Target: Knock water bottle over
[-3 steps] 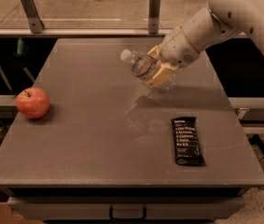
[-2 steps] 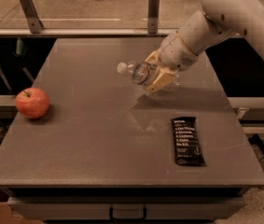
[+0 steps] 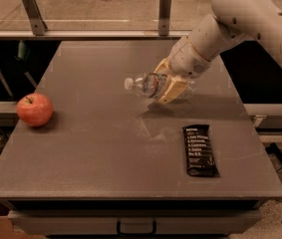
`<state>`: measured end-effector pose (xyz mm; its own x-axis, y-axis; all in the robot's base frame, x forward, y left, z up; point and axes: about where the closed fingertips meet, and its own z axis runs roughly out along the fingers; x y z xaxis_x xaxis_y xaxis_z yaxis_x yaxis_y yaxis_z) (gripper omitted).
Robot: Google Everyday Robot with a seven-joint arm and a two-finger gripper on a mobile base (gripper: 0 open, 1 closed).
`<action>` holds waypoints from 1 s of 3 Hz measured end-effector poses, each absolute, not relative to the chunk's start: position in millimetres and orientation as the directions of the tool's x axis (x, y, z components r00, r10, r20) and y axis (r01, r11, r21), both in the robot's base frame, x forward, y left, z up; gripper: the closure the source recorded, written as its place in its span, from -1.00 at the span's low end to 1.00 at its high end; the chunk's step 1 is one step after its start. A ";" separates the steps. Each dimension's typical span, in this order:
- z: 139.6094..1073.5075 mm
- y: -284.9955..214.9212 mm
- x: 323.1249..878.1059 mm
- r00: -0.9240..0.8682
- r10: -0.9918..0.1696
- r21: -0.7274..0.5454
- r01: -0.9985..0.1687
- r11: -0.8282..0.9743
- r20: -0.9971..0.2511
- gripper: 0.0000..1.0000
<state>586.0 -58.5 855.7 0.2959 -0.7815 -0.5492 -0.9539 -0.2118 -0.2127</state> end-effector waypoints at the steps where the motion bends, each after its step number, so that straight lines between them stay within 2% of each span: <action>1: 841.3 -57.9 578.2 0.322 -0.808 -0.195 -0.946 -0.258 -0.494 -0.68; 2: 829.5 -58.9 572.7 0.341 -0.827 -0.177 -0.940 -0.292 -0.446 -1.00; 3: 824.1 -59.4 570.7 0.351 -0.837 -0.168 -0.936 -0.308 -0.420 -1.00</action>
Offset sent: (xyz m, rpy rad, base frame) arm -0.0194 -0.0052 -0.0368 -0.1988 0.0021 0.0812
